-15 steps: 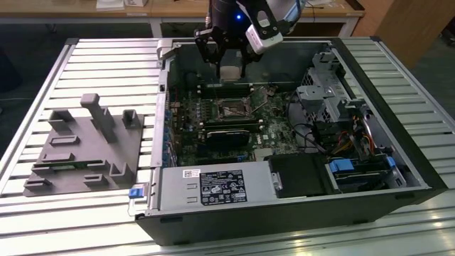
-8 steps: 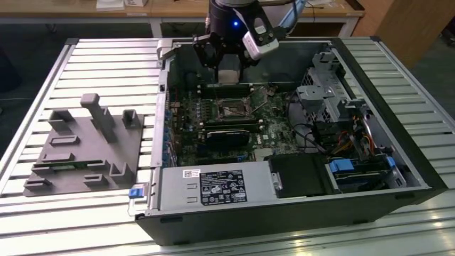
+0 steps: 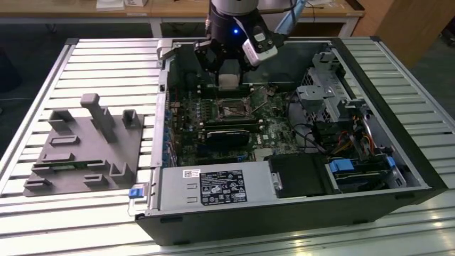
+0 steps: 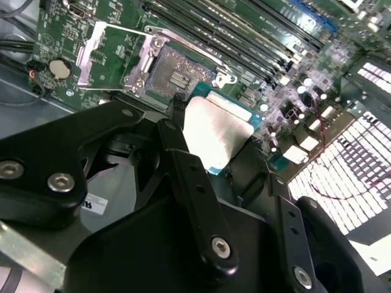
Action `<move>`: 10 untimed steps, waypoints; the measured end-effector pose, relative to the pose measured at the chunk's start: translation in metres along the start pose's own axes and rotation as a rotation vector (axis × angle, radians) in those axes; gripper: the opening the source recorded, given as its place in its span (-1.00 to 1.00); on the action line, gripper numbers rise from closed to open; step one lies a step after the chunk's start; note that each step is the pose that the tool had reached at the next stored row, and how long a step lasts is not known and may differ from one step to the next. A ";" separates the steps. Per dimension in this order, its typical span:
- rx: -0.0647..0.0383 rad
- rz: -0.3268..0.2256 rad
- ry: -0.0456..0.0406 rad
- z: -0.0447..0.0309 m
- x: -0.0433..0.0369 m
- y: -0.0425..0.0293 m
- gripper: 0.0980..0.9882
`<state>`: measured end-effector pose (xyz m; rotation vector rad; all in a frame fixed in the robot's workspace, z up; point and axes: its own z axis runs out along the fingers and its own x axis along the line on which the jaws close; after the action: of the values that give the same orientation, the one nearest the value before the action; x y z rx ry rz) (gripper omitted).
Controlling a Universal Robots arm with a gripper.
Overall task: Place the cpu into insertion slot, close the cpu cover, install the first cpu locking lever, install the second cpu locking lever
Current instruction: 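Place the cpu into insertion slot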
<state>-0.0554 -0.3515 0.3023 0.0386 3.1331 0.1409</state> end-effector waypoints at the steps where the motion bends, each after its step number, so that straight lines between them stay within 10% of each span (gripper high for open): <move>1: 0.000 0.000 -0.0001 0.0019 -0.0008 0.0007 0.00; 10: 0.002 0.000 -0.0001 0.0187 -0.0056 0.0048 0.00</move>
<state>-0.0496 -0.3452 0.2841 0.0385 3.1331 0.1370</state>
